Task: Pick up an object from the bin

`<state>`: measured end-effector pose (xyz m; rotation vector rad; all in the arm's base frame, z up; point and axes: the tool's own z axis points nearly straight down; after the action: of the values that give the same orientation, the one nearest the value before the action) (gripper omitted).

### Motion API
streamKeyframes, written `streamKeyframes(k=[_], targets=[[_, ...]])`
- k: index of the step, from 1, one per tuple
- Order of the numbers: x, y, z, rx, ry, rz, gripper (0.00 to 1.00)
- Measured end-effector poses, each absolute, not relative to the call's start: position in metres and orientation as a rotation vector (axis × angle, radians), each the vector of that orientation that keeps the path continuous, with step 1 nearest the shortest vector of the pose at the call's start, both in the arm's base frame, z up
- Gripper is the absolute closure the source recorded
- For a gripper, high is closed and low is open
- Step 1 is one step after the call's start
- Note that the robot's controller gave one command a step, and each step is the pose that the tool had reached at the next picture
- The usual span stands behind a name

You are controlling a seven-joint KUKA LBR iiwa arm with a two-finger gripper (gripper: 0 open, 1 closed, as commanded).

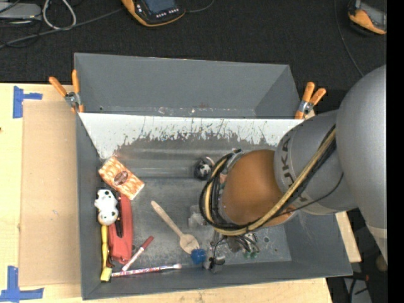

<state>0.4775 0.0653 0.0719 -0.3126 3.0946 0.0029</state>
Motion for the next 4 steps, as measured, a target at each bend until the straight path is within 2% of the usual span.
streamKeyframes(k=[2, 3, 4], targets=[[0.475, 0.095, 0.072, -0.192, 3.095, 0.005, 0.0], [0.473, 0.085, 0.072, -0.179, 3.104, 0.002, 1.0], [0.473, 0.085, 0.072, -0.181, 3.104, 0.002, 1.0]])
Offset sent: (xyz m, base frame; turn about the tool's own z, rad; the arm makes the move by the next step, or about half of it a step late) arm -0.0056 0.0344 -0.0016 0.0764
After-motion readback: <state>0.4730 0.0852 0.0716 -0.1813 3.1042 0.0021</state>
